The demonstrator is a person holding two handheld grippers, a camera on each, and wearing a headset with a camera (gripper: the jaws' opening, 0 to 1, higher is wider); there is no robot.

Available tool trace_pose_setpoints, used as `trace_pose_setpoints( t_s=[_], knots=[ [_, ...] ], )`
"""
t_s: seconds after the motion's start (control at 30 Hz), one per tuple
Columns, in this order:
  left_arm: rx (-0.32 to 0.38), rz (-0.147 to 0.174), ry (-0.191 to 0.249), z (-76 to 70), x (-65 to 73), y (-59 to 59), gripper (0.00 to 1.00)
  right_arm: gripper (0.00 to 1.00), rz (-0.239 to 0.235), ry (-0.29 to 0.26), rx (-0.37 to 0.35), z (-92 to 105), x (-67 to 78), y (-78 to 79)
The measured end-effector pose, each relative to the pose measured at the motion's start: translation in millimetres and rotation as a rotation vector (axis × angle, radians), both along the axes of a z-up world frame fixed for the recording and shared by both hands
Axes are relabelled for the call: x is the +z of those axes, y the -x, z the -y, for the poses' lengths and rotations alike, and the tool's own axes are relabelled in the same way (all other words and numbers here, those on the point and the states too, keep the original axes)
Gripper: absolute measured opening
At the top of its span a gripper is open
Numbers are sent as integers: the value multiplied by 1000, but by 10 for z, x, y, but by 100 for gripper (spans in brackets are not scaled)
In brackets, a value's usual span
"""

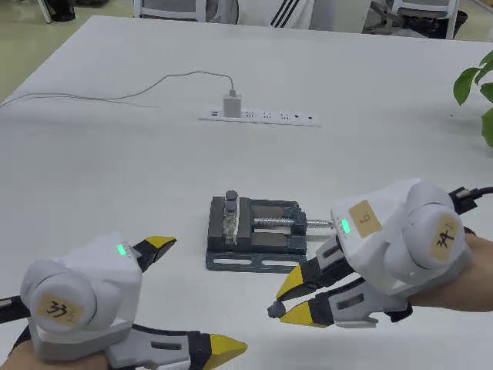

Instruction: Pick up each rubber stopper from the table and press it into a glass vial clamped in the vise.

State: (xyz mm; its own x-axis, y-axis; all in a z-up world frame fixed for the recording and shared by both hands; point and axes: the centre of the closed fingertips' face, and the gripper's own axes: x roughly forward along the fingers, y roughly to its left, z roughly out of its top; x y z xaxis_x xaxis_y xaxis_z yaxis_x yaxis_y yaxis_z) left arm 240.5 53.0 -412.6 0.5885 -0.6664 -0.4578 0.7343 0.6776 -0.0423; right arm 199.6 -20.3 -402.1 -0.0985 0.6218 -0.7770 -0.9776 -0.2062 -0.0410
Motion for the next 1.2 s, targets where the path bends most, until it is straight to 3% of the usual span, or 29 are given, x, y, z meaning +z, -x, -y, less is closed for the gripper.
trace_pose_setpoints(
  t_s=[0.47,0.8,1.2],
  knots=[
    [46,0,1,-187,8,-13,99,6,26,74,41,-7,34,-267],
    [37,-3,-9,-247,13,-6,99,6,74,136,101,-97,105,-552],
    [33,-6,-13,-290,18,-10,99,6,86,236,142,-177,104,-821]
  ],
)
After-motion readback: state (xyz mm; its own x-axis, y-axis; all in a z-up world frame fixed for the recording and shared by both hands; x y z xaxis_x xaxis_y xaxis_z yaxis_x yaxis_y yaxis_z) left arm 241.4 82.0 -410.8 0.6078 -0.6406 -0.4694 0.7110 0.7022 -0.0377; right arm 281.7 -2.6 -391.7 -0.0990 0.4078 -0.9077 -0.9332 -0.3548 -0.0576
